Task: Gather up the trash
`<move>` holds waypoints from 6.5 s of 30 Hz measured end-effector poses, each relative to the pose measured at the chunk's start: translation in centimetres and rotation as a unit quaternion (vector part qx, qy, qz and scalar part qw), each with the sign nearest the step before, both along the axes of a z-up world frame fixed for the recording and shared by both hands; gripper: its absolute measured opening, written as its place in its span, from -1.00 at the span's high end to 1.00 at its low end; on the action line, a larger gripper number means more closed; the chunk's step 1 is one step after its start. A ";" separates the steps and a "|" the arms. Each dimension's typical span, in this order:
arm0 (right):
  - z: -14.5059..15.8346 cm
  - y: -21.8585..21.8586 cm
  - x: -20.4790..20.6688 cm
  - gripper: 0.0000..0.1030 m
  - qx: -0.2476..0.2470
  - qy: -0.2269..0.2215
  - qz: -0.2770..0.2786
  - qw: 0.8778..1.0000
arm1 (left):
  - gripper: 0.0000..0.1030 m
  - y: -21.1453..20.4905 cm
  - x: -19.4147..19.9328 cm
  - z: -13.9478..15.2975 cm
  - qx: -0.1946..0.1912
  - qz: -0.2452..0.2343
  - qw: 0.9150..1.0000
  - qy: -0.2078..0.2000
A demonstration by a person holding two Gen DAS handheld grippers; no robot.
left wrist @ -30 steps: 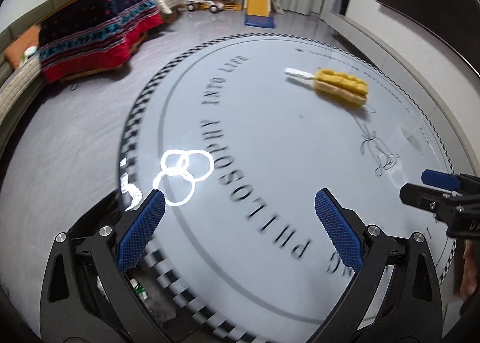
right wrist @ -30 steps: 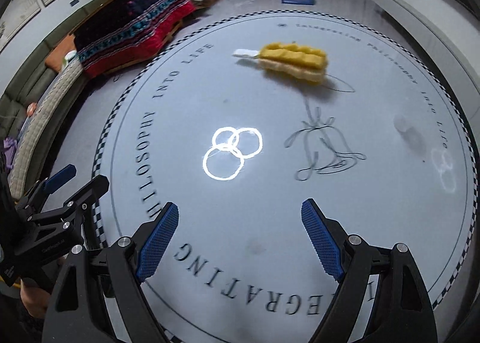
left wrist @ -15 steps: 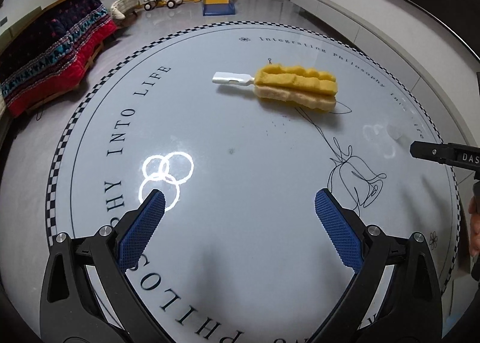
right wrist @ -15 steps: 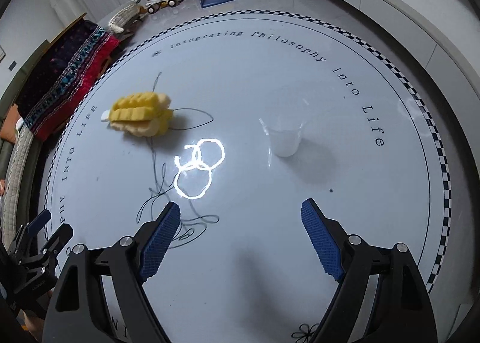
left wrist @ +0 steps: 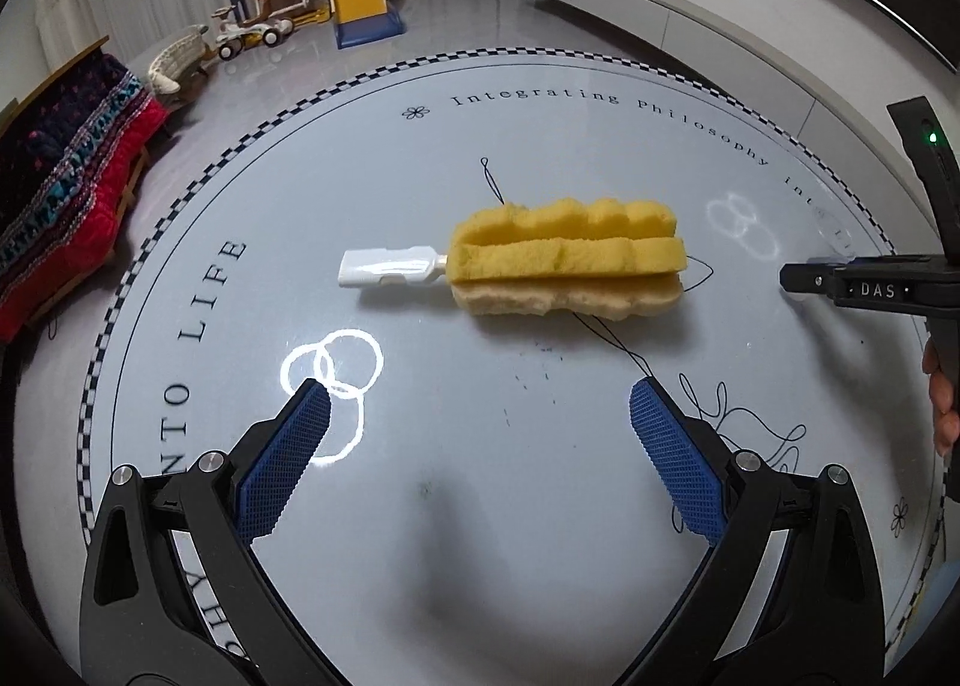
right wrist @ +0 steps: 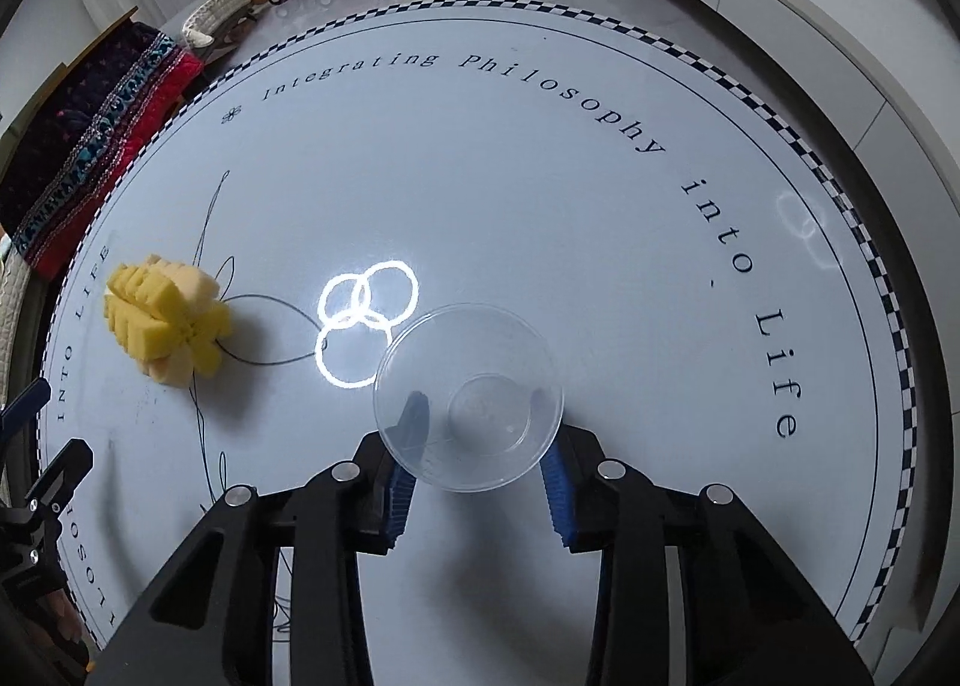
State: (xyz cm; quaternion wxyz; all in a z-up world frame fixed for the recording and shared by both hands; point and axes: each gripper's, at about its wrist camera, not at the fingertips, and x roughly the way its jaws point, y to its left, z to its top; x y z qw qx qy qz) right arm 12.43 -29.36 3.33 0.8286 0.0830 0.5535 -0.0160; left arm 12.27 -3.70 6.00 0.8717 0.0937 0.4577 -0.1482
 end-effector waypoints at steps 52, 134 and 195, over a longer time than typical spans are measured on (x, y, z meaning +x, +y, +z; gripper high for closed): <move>6.2 10.3 -11.9 0.27 0.052 -0.024 0.108 0.993 | 0.09 1.7 -9.3 3.4 -0.039 0.022 0.998 0.051; 3.5 34.4 -28.4 -0.42 0.047 -0.036 0.346 0.936 | -0.88 26.6 -30.2 -0.2 -0.088 0.328 0.941 -0.016; -3.1 9.5 -16.3 -0.94 -0.064 -0.120 0.076 0.988 | -0.88 3.1 -13.1 -5.2 -0.011 0.155 0.988 -0.005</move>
